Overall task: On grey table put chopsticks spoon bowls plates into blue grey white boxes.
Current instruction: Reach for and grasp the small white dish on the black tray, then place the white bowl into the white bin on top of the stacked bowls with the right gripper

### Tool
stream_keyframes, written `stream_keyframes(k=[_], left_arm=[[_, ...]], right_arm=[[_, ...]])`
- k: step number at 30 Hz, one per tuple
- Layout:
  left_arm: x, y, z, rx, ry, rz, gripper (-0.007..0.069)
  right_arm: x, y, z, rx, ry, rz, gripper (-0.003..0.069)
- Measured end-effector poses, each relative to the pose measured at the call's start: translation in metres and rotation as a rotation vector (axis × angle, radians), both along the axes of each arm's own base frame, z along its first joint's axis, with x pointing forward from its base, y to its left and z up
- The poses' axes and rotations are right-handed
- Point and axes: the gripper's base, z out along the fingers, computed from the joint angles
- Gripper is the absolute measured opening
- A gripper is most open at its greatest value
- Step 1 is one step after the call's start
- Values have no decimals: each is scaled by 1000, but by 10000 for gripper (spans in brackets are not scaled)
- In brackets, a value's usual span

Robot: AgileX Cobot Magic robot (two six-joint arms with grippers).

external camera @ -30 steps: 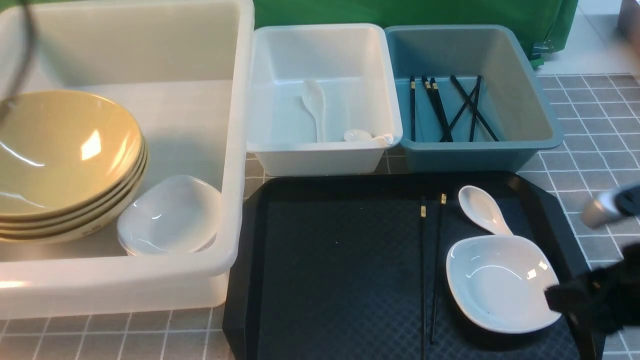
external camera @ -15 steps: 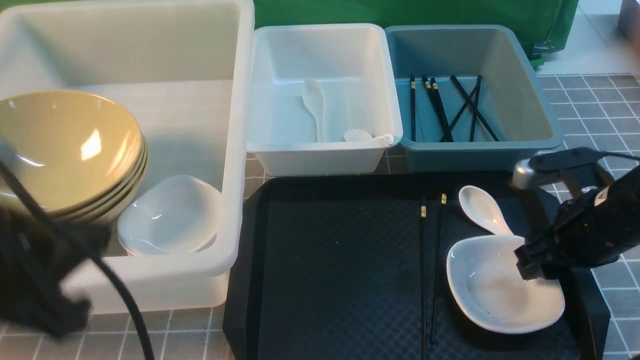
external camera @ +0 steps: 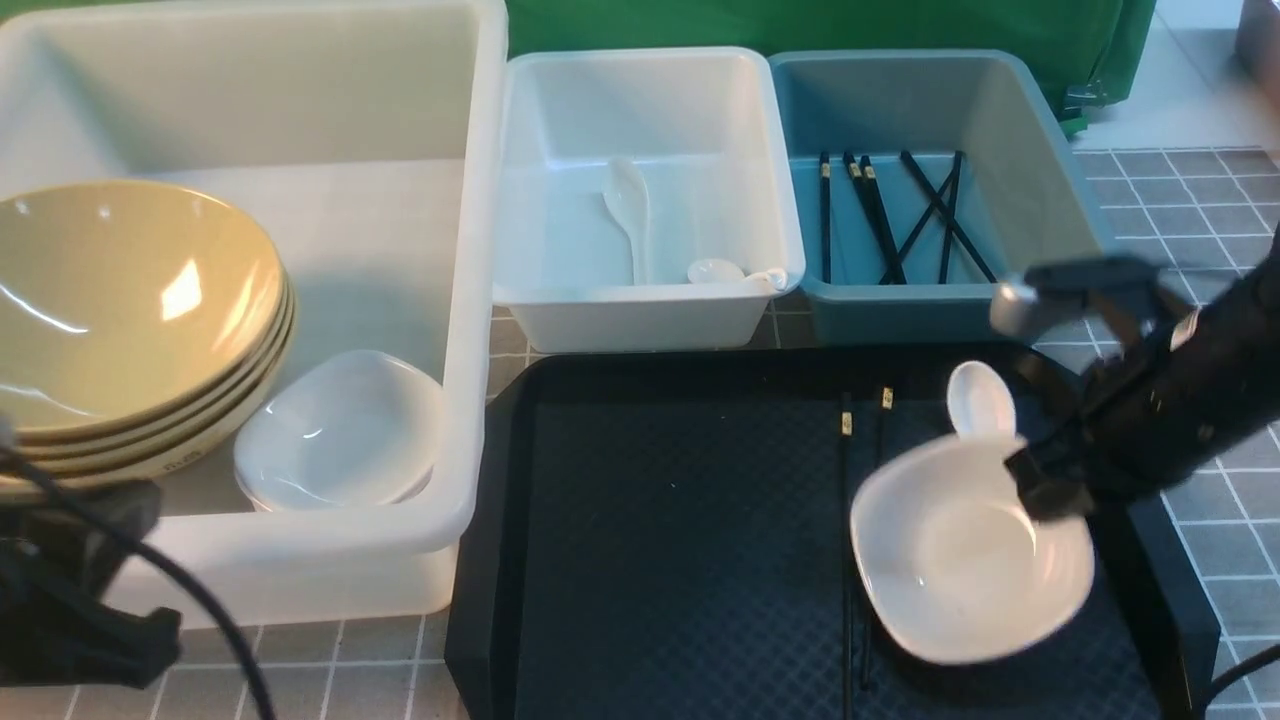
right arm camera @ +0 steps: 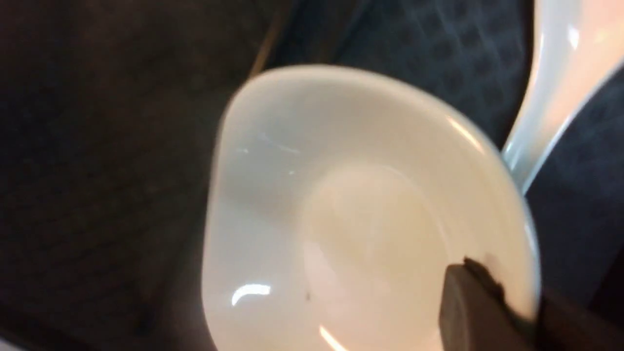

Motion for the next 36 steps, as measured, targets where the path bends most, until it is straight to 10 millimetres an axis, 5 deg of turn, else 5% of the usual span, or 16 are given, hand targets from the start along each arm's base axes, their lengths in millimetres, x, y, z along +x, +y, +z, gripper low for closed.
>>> stream_keyframes(k=[5, 11, 12, 14, 17, 23, 30, 33, 36], left_arm=[[-17, 5, 2, -21, -149, 56, -11], [-32, 9, -8, -57, -243, 94, -11], [-32, 9, -8, -58, -248, 94, -11], [-34, 9, -11, -63, -257, 96, -10], [-34, 9, -12, -64, -257, 96, -10], [-34, 9, -12, -64, -256, 96, -9], [-34, 9, -12, -64, -252, 96, -8], [-34, 9, -12, -64, -252, 96, -8], [-34, 9, -14, -64, -254, 97, -8]], right_arm=[[-1, 45, 78, 58, -229, 154, 62], [-1, 152, 139, 192, -456, 415, 62], [0, 156, 139, 195, -459, 423, 62], [8, 203, 138, 220, -488, 508, 62], [25, 245, 124, 198, -512, 564, 62], [63, 298, 82, 184, -481, 545, 62], [71, 320, 40, 82, -387, 588, 94], [71, 322, 37, 80, -389, 591, 132], [72, 322, 39, 77, -402, 590, 274]])
